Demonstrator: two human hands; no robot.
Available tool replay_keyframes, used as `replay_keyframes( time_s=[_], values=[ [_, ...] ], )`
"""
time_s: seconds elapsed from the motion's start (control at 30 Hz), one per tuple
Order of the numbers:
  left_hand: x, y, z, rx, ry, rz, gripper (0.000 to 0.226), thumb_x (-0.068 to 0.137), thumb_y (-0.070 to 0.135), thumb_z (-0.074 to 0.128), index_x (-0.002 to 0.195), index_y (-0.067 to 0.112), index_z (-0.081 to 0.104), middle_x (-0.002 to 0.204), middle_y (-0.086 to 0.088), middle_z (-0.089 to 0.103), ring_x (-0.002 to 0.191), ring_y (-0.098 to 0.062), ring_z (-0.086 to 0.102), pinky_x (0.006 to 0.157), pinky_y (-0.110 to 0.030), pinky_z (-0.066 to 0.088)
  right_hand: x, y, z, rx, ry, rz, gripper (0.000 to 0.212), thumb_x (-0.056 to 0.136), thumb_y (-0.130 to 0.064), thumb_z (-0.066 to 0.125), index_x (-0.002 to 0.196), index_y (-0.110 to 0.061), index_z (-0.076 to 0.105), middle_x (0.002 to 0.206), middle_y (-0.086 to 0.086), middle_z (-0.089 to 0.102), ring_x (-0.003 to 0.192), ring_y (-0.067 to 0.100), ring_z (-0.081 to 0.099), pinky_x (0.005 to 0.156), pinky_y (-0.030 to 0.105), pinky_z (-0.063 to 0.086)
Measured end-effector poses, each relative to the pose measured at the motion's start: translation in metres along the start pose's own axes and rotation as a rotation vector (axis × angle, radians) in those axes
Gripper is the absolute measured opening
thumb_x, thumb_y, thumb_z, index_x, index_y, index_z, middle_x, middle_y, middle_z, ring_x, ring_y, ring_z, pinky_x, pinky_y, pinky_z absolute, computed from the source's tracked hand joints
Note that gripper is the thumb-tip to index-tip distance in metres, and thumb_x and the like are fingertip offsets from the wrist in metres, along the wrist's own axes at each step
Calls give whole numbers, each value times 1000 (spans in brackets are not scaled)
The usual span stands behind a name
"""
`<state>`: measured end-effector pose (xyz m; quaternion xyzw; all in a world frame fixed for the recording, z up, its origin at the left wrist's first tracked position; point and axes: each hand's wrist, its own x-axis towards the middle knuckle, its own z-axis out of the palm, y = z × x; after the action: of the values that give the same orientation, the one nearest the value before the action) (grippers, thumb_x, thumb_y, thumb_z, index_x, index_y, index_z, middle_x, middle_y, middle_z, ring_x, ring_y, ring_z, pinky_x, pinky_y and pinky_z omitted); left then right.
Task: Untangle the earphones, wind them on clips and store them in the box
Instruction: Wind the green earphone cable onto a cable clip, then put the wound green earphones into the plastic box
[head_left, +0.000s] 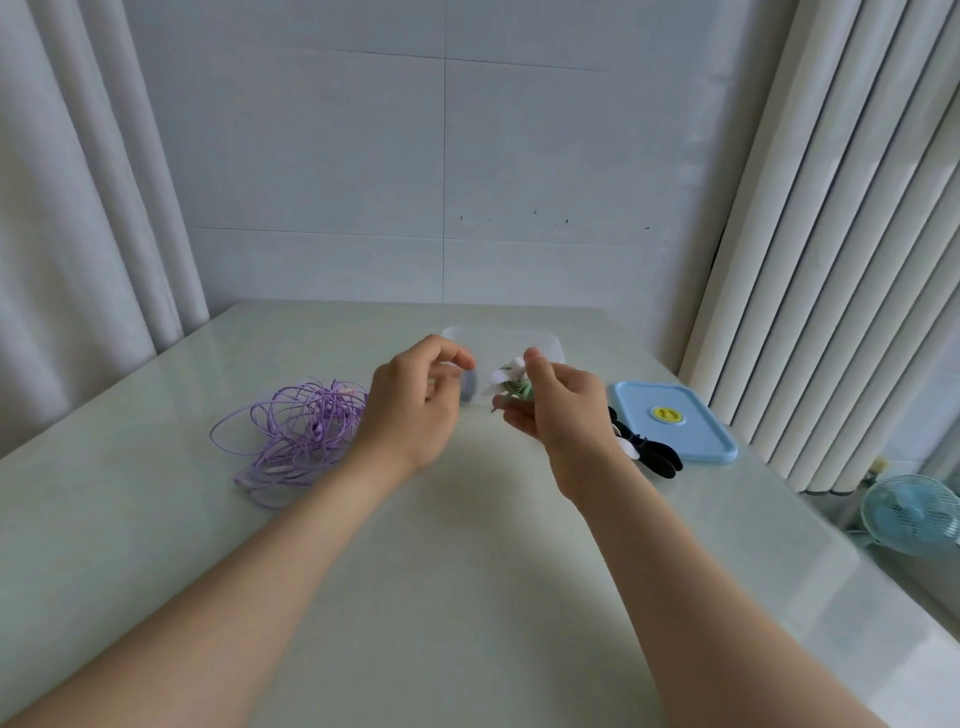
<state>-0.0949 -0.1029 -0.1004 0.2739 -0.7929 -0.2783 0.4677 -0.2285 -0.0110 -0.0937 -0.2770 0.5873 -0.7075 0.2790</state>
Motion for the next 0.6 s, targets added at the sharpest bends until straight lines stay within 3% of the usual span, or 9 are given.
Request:
replay_keyframes(
  time_s=[0.07, 0.13, 0.2, 0.3, 0.4, 0.5, 0.6],
  values=[
    [13, -13, 6, 180, -15, 9, 43, 90, -8, 46, 117, 16, 69, 127, -5, 67, 118, -25, 63, 95, -27, 46, 5, 1, 1, 24, 80, -47, 28, 108, -32, 54, 100, -11, 71, 98, 17, 78, 91, 34, 77, 86, 41, 65],
    [19, -26, 14, 377, -157, -38, 57, 94, -7, 45, 146, 15, 53, 157, -15, 39, 140, -38, 39, 111, -35, 34, 6, 0, 3, 150, 103, -36, 23, 108, -33, 55, 117, -13, 60, 107, 16, 76, 87, 33, 78, 80, 39, 65],
    [19, -38, 25, 487, -240, -99, 56, 103, 7, 46, 156, 22, 37, 168, -13, 17, 144, -42, 28, 113, -48, 34, 7, 0, 2, 219, 92, -31, 25, 107, -34, 57, 125, -18, 50, 108, 15, 74, 84, 33, 79, 76, 37, 64],
    [15, -49, 38, 468, -171, -38, 36, 105, 20, 51, 141, 22, 46, 153, -11, 36, 132, -41, 44, 107, -48, 41, 7, 3, 1, 189, 82, -70, 33, 103, -37, 64, 125, -20, 47, 103, 16, 75, 77, 30, 77, 68, 33, 60],
    [11, -49, 40, 442, -119, -34, 17, 104, 12, 53, 118, 21, 50, 138, -10, 40, 117, -38, 53, 95, -44, 47, 5, 6, 2, 91, 83, -126, 30, 100, -38, 70, 114, -14, 59, 92, 15, 74, 70, 27, 74, 64, 33, 55],
    [6, -48, 35, 433, -97, -4, 28, 99, 0, 52, 108, 25, 43, 130, -10, 39, 111, -36, 57, 82, -42, 50, 1, 4, 5, 69, 42, -139, 27, 99, -37, 71, 107, -11, 68, 83, 11, 74, 75, 27, 75, 65, 31, 55],
    [0, -47, 26, 461, -65, -13, 19, 101, 5, 49, 110, 22, 45, 128, -12, 43, 106, -37, 57, 78, -44, 50, -5, 1, 10, 12, -8, -200, 32, 95, -43, 75, 113, -17, 71, 90, 8, 75, 79, 21, 74, 68, 30, 58]
  ],
)
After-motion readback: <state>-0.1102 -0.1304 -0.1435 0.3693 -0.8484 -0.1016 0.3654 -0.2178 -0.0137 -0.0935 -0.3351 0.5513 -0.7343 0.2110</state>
